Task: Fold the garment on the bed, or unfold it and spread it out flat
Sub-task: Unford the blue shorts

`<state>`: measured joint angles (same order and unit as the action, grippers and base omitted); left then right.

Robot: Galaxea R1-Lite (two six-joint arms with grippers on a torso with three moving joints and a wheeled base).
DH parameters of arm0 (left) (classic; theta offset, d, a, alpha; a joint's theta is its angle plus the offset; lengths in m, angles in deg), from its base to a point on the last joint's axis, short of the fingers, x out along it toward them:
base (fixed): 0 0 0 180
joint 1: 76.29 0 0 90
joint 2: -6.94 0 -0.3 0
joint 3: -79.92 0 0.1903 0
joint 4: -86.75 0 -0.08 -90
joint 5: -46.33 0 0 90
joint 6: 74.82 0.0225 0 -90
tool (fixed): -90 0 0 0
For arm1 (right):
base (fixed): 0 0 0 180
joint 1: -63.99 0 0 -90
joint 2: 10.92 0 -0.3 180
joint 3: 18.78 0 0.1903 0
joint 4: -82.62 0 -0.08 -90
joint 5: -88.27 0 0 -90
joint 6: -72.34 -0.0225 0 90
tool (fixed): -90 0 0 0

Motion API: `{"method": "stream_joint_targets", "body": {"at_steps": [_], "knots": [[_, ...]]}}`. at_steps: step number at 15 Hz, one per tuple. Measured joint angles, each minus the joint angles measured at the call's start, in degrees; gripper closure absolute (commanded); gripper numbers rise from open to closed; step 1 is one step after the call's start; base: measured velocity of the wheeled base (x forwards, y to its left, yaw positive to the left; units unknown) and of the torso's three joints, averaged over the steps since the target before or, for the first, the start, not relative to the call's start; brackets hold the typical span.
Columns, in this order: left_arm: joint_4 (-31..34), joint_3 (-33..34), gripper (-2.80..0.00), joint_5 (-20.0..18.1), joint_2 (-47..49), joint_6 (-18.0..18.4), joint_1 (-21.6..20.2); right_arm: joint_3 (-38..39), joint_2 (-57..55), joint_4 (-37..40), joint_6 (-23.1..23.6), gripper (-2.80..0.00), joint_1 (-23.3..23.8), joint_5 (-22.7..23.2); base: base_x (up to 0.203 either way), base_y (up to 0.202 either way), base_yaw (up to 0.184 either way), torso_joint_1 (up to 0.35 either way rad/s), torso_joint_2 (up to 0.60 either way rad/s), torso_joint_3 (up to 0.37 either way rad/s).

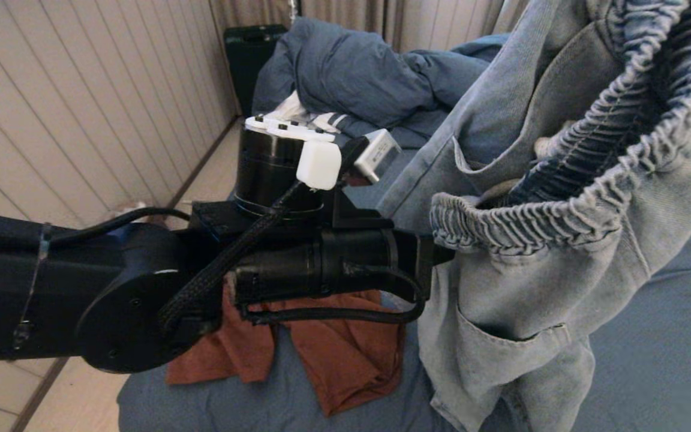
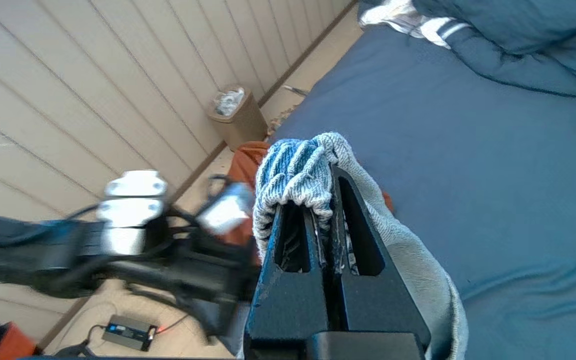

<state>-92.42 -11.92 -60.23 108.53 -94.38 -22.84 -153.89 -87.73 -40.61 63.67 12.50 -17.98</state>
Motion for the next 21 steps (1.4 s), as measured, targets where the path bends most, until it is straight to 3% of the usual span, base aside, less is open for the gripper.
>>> {"method": "stream_joint_targets", "body": {"at_steps": [3, 10, 15, 21], "knots": [[1.34, 3.61, 0.00, 1.08, -6.04, -0.22, 0.00, 0.66, 0.55, 1.00, 0.01, 0.00, 4.06, -0.08, 0.000, 0.000, 0.000, 0.000, 0.00, 0.000], [14.05, 6.34, 0.00, 7.73, -22.17, -0.27, -0.11, 0.85, 2.50, 6.46, -0.03, 0.00, 8.56, -1.27, 0.000, 0.000, 0.000, 0.000, 0.00, 0.000], [22.70, 1.18, 0.00, 12.26, -26.83, -0.07, -0.28, 0.44, 2.47, 9.07, -0.08, 0.00, 14.57, -1.35, 0.000, 0.000, 0.000, 0.000, 0.00, 0.000], [32.82, -6.05, 0.00, 12.60, -28.56, 0.50, -0.61, 0.05, 3.24, 13.59, 0.66, 0.00, 17.62, -2.85, 0.000, 0.000, 0.000, 0.000, 0.00, 0.000]]}}
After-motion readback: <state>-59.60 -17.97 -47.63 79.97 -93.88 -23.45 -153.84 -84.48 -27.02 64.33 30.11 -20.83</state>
